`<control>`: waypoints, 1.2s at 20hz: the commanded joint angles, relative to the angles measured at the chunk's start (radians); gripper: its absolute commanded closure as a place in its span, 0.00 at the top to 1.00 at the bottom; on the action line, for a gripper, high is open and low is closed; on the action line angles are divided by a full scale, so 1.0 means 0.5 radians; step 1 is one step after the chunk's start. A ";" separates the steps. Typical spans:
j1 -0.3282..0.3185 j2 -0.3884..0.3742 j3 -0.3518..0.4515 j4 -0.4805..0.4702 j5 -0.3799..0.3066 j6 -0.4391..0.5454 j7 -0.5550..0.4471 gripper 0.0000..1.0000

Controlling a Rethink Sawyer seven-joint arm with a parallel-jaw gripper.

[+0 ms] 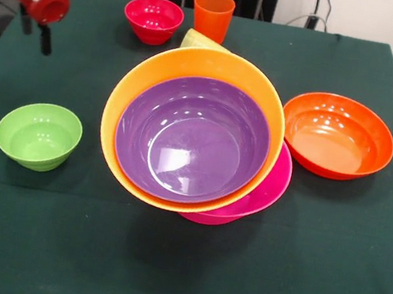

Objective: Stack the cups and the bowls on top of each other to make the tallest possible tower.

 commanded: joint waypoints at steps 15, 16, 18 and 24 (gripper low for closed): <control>0.078 0.000 -0.151 0.422 0.124 -0.330 0.272 1.00; 0.101 0.007 -0.168 0.431 0.136 -0.351 0.308 1.00; 0.151 0.018 -0.205 0.453 0.167 -0.396 0.388 1.00; 0.282 0.007 -0.335 0.563 0.411 -0.453 0.669 1.00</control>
